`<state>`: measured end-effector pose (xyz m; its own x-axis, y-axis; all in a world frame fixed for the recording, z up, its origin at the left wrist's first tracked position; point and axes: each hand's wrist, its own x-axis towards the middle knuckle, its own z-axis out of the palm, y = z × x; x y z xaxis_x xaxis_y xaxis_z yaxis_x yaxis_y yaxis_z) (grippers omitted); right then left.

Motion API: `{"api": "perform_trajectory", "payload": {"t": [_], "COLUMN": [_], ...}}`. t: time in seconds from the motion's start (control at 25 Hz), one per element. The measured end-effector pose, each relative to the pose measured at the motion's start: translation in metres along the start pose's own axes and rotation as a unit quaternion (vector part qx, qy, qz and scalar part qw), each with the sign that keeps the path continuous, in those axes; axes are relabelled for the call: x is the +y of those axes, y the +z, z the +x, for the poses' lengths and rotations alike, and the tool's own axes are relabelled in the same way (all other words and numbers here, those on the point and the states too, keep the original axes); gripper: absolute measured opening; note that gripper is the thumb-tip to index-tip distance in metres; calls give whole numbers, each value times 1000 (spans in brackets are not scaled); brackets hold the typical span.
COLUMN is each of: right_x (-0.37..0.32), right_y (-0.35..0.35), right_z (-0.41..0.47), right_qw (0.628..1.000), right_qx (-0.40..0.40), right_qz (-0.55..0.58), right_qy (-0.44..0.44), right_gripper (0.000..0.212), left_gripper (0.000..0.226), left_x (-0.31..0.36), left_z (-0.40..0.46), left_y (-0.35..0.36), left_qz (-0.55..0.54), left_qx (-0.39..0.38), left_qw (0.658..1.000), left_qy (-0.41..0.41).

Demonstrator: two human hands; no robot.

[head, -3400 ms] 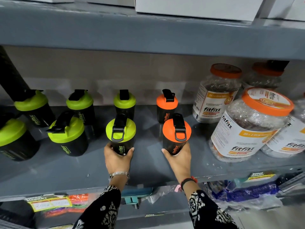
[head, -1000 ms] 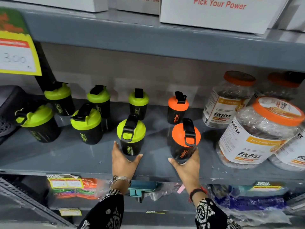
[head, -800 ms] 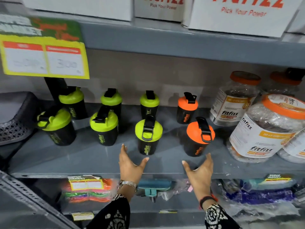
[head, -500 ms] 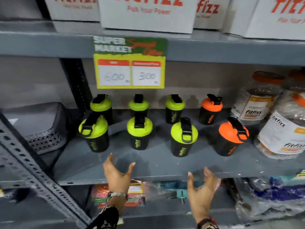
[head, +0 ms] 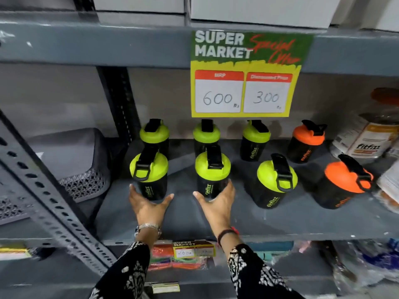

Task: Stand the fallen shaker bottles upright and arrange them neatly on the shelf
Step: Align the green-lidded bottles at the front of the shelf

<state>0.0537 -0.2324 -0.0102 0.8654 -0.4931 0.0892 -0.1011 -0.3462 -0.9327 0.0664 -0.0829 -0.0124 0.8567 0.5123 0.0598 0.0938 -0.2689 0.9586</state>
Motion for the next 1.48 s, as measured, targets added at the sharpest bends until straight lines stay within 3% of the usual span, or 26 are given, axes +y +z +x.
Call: {"api": "perform_trajectory", "payload": {"t": [0.36, 0.96, 1.48], "right_x": [-1, -2, 2], "right_y": [11, -2, -3], "right_z": [4, -24, -25], "right_qw": [999, 998, 998], "right_qx": [52, 60, 58], "right_qz": [-3, -27, -20], "right_qy": [7, -1, -6], "right_gripper": [80, 75, 70], "left_gripper": [71, 75, 76], "left_x": [-1, -11, -9], "left_z": [14, 0, -3], "left_y": [2, -39, -37], "left_qz": [8, 45, 59], "left_qx": [16, -10, -3], "left_qw": [1000, 998, 997], "left_qy": [-20, 44, 48]}}
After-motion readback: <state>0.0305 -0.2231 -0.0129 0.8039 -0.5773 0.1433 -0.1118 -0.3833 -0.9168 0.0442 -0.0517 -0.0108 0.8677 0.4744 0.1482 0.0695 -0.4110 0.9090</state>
